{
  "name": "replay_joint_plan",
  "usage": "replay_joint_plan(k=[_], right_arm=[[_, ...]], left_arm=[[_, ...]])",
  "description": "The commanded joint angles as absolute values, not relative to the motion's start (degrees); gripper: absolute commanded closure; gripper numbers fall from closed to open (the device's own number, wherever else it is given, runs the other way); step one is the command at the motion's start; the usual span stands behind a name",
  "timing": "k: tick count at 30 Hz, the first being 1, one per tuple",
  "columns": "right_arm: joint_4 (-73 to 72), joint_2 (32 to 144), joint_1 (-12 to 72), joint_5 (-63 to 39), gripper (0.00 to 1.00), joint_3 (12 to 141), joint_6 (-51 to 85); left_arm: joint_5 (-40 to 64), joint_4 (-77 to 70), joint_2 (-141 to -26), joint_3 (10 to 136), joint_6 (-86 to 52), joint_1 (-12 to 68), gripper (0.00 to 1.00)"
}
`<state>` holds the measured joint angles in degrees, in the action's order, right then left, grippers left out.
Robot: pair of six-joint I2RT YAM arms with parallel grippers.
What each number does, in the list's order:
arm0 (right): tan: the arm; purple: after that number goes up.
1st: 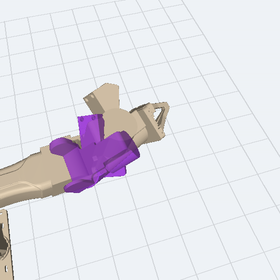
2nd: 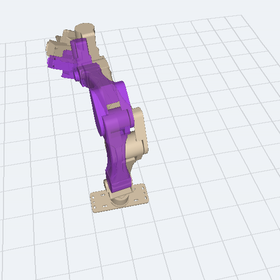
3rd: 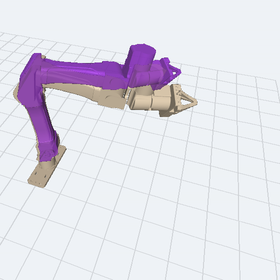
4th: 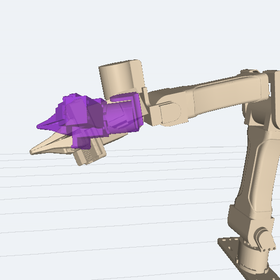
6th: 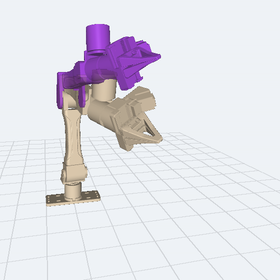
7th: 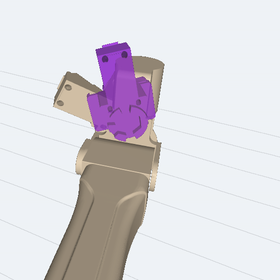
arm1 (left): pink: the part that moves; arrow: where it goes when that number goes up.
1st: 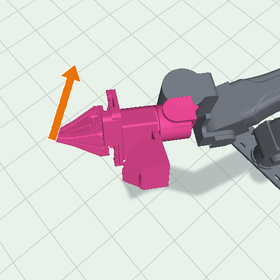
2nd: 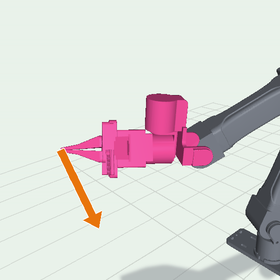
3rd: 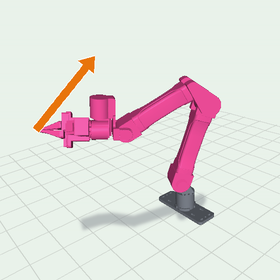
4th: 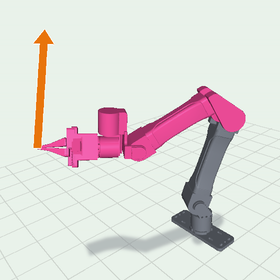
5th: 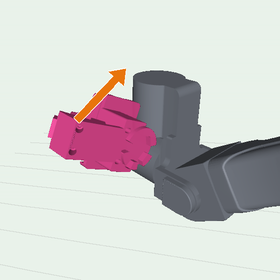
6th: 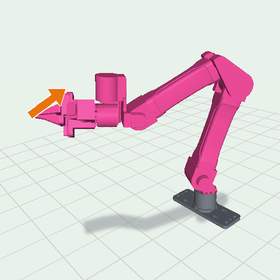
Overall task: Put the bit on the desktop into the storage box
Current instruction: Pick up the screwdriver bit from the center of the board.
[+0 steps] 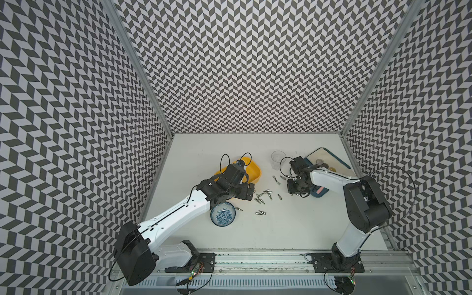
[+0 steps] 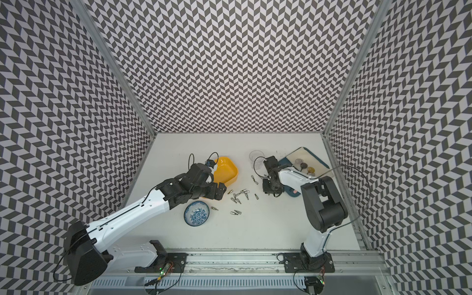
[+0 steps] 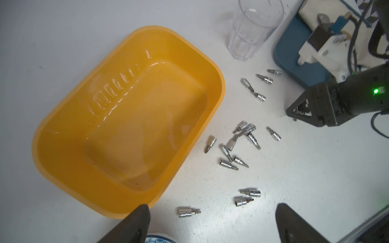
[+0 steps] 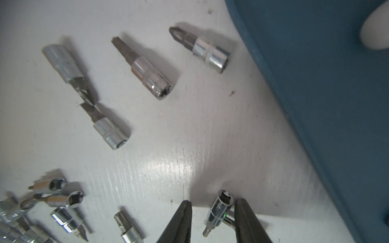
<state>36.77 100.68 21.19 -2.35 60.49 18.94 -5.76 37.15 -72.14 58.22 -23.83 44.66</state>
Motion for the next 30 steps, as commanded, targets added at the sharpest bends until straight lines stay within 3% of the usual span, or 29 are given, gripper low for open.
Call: replay_joint_plan(k=[1,10,24,30], right_arm=[[35.42,102.04,20.92,-1.50,0.65,59.94,18.46],[35.33,102.47,20.92,-1.30,0.75,59.77,18.02],[35.94,102.53,21.07,-3.54,0.99,62.60,16.63],[39.11,99.32,23.53,-6.16,0.99,72.60,15.23]], left_arm=[[-6.72,38.67,-71.85,59.94,-23.50,46.37,0.03],[-7.92,39.70,-71.64,59.10,-25.16,49.17,0.04],[-9.10,43.35,-74.56,59.66,-24.88,54.52,0.06],[-10.83,43.37,-70.61,57.21,-31.36,54.80,0.06]])
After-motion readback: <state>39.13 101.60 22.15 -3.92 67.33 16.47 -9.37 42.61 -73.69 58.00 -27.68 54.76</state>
